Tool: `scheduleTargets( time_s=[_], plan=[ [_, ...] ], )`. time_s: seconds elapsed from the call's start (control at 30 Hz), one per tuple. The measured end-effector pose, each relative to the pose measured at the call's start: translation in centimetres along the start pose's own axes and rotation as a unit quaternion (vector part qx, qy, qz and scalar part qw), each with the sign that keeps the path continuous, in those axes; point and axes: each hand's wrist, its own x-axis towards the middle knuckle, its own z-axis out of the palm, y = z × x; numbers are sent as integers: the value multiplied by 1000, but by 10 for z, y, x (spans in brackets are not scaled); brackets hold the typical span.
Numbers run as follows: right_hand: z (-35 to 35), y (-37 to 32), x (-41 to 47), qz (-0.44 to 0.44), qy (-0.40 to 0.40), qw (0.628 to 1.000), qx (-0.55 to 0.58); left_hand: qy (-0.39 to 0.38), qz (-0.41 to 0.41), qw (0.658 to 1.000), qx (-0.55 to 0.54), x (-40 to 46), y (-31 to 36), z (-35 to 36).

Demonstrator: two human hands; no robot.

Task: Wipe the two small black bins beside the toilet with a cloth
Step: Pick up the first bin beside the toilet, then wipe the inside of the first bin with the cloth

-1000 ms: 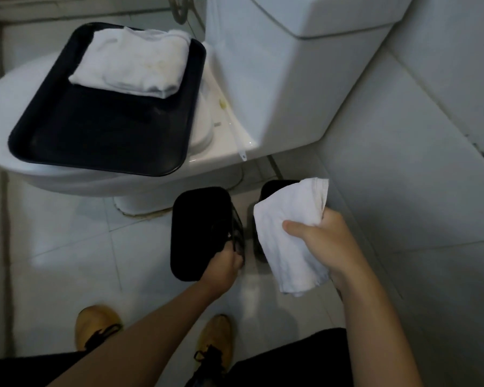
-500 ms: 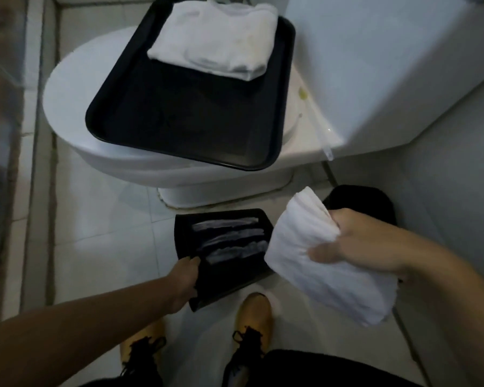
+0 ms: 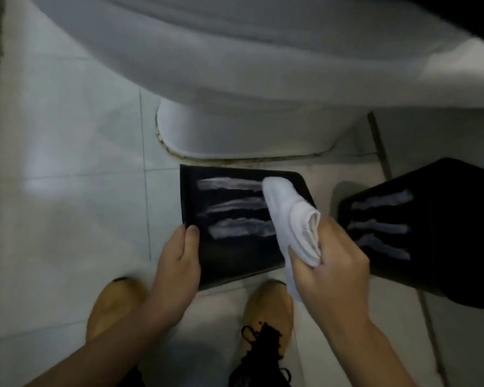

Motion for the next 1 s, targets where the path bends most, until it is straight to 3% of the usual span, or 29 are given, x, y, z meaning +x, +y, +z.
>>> scheduleTargets(
  time_s=[0.17,0.33,0.5,0.6,0.67,0.87,1.0],
  plan=[
    [34,-17,-7,-78,-92,992,-40,-9,20,1000,-3,-2,-20,-6],
    [71,-31,-22,-82,-244,963,-83,-35,-52,996,-64,12,-58,-10],
    [86,-29,-22,-76,-238,964,-88,-52,38,997,-46,5,-58,-17],
    [99,-23,-10,-154,-230,954,-115,-27,38,997,-59,7,-56,-14],
    [106,-19,4,-180,-220,952,-117,-8,43,999,-8,9,-50,-13],
    [124,-22,44,-60,-155,979,-118,15,57,997,52,12,-47,-8],
    [105,-20,5,-155,-206,963,-81,-10,48,998,37,13,-48,-12]
  ],
)
